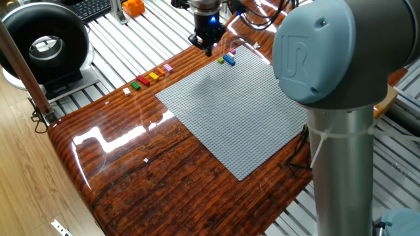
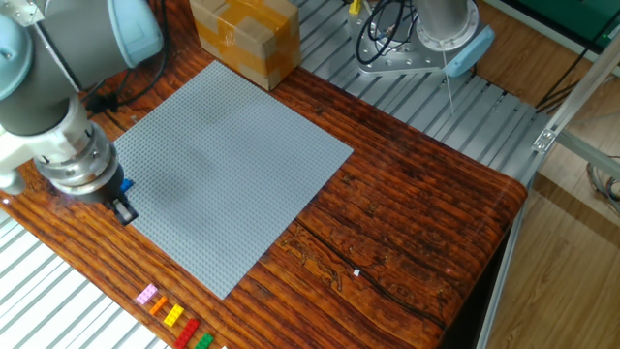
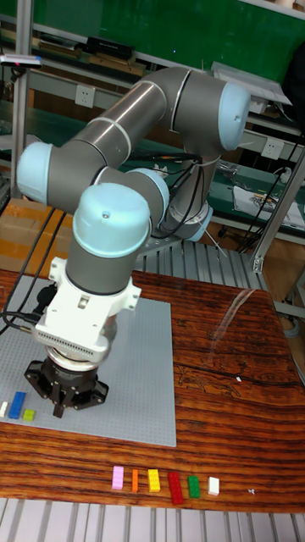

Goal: Build with small Lego blocks

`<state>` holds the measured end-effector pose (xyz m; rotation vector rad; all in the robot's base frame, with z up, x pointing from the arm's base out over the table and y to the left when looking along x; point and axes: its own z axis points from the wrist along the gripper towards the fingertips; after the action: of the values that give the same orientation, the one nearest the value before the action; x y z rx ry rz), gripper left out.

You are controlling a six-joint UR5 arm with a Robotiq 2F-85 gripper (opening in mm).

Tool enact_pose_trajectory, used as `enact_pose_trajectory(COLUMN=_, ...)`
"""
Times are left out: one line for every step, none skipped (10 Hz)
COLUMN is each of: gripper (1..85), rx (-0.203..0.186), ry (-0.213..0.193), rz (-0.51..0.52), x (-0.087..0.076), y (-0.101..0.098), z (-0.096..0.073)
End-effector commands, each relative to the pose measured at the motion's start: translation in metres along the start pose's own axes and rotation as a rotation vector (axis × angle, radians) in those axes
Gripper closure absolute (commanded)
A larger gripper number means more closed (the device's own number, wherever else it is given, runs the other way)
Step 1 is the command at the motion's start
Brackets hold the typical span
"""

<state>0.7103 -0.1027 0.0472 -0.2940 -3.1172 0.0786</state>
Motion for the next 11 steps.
enact_pose_trajectory(gripper=84.7, rx=-0.044, ry=-0.125, rz=0.029, x=-0.0355, y=0.0205, z=-0.0001)
enact_pose_trajectory(gripper=84.7, rx=-0.030, ry=-0.138, rz=0.024, x=-0.0390, y=0.0192, z=-0.0002)
enact_pose_trajectory(gripper=84.7, rx=-0.021, ry=-0.146, rz=0.020, x=-0.0406, y=0.0194, z=0.0007)
enact_pose_trajectory(gripper=84.7, rx=-0.019, ry=-0.153, rz=0.014, x=-0.0415, y=0.0207, z=0.0017)
enact_pose_trajectory(gripper=84.7, rx=-0.017, ry=-0.153, rz=0.006, x=-0.0416, y=0.0203, z=0.0017)
enact_pose_trajectory(gripper=84.7, rx=-0.016, ry=-0.153, rz=-0.002, x=-0.0417, y=0.0203, z=0.0021)
enact_pose_trajectory(gripper=84.7, rx=-0.017, ry=-0.153, rz=-0.009, x=-0.0418, y=0.0208, z=0.0024)
enact_pose_trajectory(gripper=84.7, rx=-0.015, ry=-0.153, rz=-0.014, x=-0.0419, y=0.0204, z=0.0025)
enact_pose_trajectory(gripper=84.7, rx=-0.015, ry=-0.155, rz=-0.017, x=-0.0425, y=0.0205, z=0.0028)
enact_pose_trajectory(gripper=84.7, rx=-0.017, ry=-0.157, rz=-0.020, x=-0.0430, y=0.0207, z=0.0030)
enact_pose_trajectory(gripper=84.7, rx=-0.019, ry=-0.162, rz=-0.020, x=-0.0444, y=0.0208, z=0.0033)
